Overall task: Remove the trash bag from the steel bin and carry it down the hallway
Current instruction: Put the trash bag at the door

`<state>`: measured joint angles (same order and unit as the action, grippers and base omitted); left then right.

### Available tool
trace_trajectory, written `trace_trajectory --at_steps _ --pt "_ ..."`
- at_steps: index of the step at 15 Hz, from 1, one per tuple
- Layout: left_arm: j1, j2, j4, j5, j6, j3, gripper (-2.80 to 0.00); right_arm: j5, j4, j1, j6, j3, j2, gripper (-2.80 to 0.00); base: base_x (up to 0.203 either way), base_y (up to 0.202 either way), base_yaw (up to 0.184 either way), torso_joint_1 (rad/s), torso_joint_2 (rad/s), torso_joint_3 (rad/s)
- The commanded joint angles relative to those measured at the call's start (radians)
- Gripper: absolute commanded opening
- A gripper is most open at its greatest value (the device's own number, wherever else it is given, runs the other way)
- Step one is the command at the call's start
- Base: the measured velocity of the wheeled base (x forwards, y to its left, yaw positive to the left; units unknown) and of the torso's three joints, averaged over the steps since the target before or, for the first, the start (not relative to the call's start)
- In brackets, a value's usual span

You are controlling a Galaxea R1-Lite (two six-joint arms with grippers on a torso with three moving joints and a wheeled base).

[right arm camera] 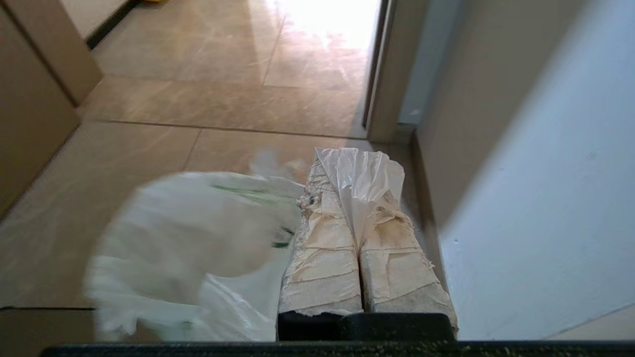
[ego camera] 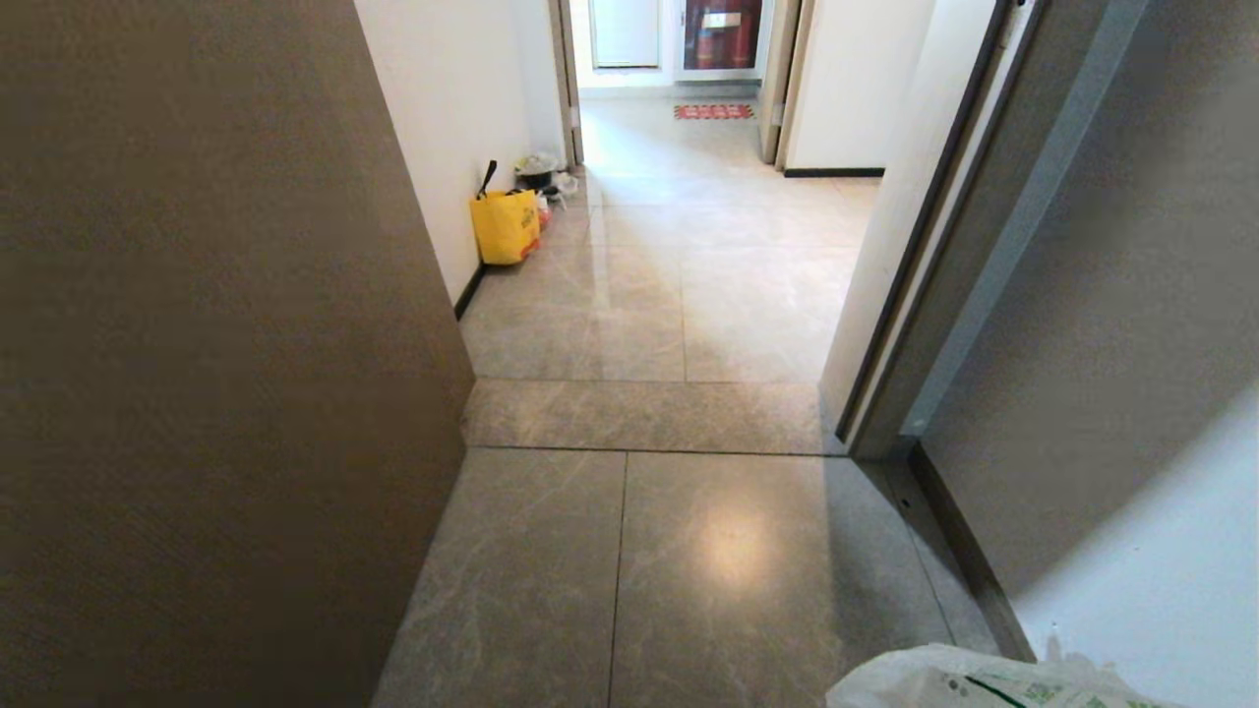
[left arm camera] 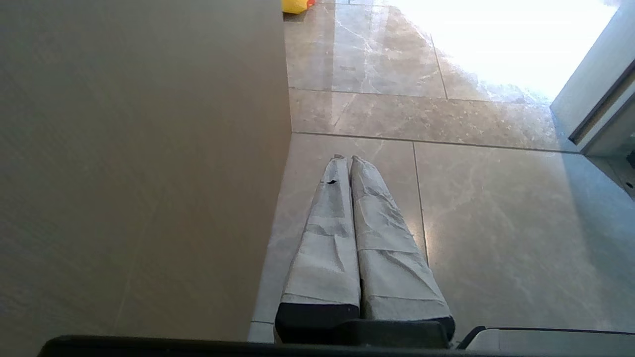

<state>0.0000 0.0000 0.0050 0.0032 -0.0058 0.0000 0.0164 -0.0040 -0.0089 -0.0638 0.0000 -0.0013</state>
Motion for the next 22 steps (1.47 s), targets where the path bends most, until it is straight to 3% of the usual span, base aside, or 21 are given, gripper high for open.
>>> trace_trajectory --at_steps 1,6,22 --pt "0.000 0.000 -0.002 0.000 0.000 0.000 -2.80 0.000 -0.001 0.000 -0.001 0.000 0.001 -2.80 0.000 0.000 0.000 0.000 0.00 0.000" --pt "0.000 0.000 0.000 0.001 -0.002 0.000 -2.80 0.000 -0.001 0.000 -0.001 0.000 0.001 -2.80 0.013 0.000 0.000 0.000 0.00 0.001" --pt "0.000 0.000 -0.001 0.001 -0.002 0.000 -2.80 0.000 -0.001 0.001 -0.001 0.000 0.001 -2.80 0.190 0.000 0.001 0.002 0.00 0.003"
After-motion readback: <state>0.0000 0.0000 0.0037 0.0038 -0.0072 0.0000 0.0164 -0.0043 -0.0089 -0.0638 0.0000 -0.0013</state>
